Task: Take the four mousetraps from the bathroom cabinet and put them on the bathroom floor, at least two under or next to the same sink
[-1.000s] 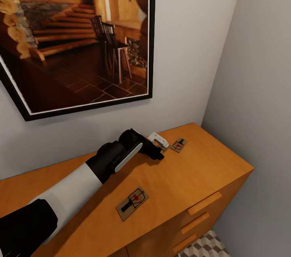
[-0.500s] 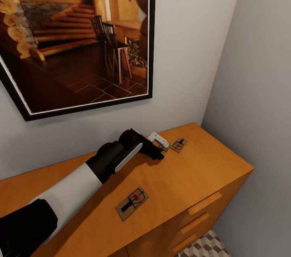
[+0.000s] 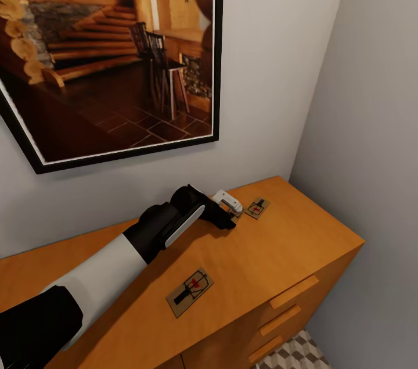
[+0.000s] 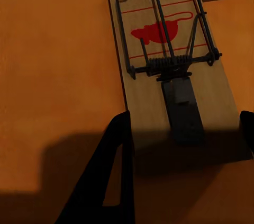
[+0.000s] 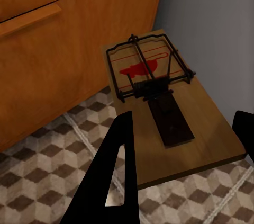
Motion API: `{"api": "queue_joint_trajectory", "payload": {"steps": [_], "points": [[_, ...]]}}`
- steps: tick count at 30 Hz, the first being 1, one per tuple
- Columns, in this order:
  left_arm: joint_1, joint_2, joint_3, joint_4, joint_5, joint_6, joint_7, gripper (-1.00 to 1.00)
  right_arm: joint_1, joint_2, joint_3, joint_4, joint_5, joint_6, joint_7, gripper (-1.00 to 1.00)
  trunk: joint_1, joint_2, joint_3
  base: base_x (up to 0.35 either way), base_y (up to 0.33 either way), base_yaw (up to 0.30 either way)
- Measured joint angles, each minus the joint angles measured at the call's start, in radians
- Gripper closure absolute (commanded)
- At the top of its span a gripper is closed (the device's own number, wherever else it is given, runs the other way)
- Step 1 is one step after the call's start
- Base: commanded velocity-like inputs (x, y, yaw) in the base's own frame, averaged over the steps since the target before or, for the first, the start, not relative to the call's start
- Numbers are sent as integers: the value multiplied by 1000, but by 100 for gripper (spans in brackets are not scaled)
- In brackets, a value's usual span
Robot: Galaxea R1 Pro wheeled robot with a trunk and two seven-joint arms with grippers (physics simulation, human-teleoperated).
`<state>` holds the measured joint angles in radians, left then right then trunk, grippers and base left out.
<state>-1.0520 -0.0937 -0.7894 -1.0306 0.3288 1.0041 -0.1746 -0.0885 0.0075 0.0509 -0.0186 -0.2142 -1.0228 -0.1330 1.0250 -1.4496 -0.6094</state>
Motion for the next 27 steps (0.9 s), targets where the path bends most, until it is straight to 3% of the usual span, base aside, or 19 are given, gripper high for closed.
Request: {"api": "queue_joint_trajectory", "payload": {"steps": [9, 22, 27], "points": [[1, 0, 2, -5, 0, 2, -2, 100, 0, 0, 0, 0, 0, 0, 0, 100, 0, 0, 0, 0, 0, 0], [0, 6, 26, -191, 1, 10, -1, 100, 0, 1, 0, 0, 0, 0, 0, 100, 0, 0, 0, 0, 0, 0], [1, 9, 29, -214, 1, 10, -1, 100, 0, 1, 0, 0, 0, 0, 0, 100, 0, 0, 0, 0, 0, 0]]}}
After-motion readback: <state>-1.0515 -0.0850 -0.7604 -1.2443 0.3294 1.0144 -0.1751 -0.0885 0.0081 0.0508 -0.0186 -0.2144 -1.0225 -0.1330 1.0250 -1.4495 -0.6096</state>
